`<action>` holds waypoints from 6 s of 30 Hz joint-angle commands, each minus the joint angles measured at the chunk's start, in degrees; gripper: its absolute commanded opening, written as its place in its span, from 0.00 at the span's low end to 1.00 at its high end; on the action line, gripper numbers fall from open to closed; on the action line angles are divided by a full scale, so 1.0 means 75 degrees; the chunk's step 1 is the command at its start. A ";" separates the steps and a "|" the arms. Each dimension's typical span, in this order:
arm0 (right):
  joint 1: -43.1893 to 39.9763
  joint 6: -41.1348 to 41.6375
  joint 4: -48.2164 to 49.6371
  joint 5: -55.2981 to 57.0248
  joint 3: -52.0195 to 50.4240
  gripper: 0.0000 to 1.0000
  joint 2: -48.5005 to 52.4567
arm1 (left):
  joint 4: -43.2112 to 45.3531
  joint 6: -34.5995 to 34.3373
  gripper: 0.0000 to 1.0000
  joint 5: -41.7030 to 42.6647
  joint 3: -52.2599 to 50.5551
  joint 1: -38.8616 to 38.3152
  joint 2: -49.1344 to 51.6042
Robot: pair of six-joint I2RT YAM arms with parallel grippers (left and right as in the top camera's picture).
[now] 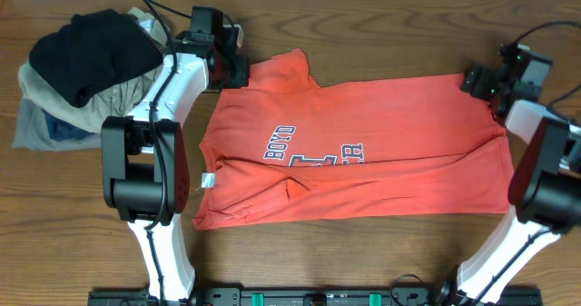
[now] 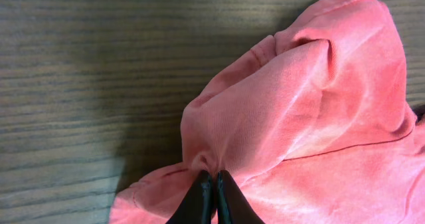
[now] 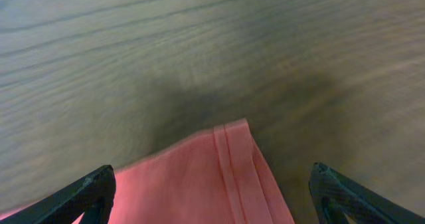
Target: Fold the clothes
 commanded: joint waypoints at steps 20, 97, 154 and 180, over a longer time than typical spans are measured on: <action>0.0271 0.0140 -0.1920 0.1282 0.1043 0.01 0.0560 | -0.0323 -0.0012 0.06 0.0099 -0.0076 -0.0003 -0.0085; -0.0408 0.0478 -0.9926 0.2119 0.1049 0.34 -0.2194 | -0.1722 -0.0673 0.19 0.0300 -0.3150 -0.0102 -0.2407; -0.0866 0.1294 -0.6956 0.1466 -0.0866 0.40 -0.2183 | -0.1964 -0.0641 0.06 0.0291 -0.3063 -0.0140 -0.3611; -0.1043 0.1189 -0.7697 0.1556 0.0032 0.01 -0.2200 | -0.2384 -0.0583 0.06 -0.0396 -0.3013 0.0041 -0.3978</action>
